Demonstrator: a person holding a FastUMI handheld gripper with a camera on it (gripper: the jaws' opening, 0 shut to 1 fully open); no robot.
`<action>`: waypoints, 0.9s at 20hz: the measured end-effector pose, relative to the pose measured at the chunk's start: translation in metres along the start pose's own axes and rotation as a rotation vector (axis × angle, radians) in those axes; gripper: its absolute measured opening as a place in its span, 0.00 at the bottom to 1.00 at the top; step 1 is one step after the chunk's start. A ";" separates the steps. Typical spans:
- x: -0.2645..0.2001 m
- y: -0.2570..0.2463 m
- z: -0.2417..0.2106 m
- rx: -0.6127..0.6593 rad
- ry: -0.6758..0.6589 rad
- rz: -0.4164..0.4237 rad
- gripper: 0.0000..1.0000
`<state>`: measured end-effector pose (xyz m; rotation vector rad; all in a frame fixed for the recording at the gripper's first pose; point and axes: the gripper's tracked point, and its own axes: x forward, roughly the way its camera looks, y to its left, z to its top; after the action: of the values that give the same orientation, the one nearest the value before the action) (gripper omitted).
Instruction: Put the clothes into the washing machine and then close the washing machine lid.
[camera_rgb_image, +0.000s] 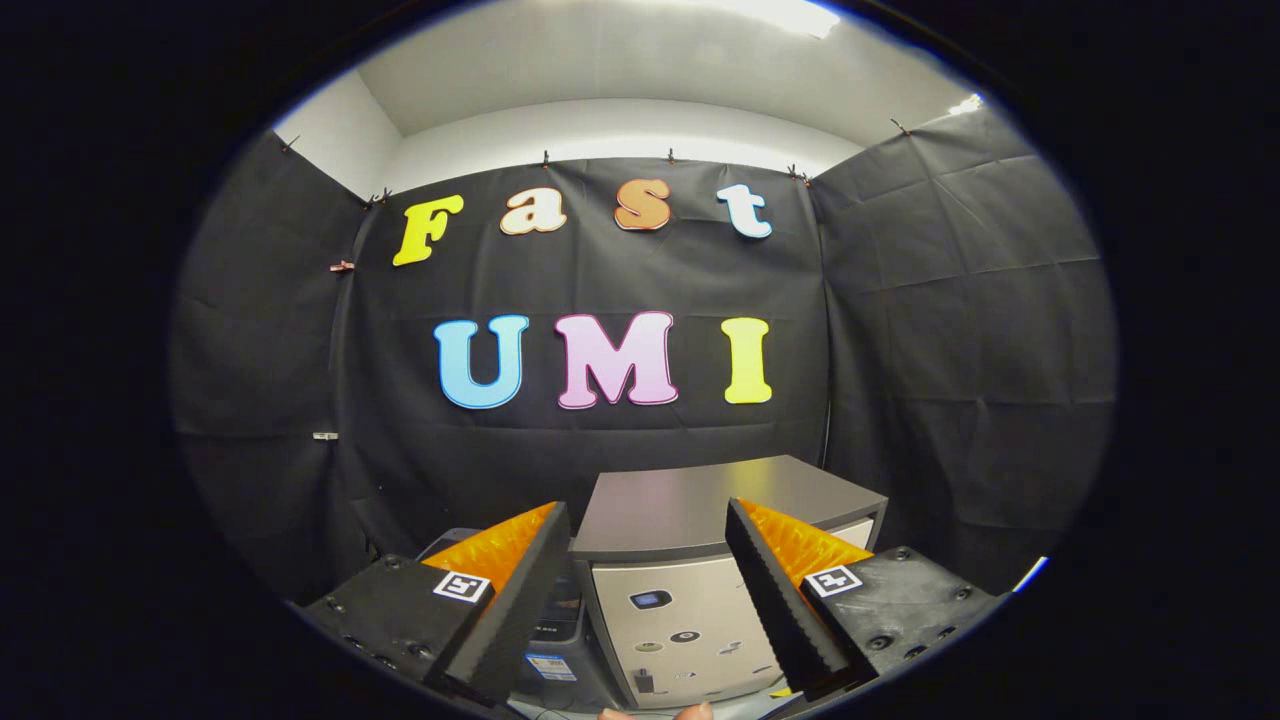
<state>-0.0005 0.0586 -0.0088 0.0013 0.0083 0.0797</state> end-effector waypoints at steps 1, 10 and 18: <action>0.000 0.000 0.000 -0.005 -0.001 0.001 0.98; 0.001 -0.002 0.003 -0.003 -0.005 -0.004 0.99; 0.002 0.004 0.003 -0.003 -0.008 0.008 0.98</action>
<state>0.0009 0.0632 -0.0058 -0.0017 0.0004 0.0880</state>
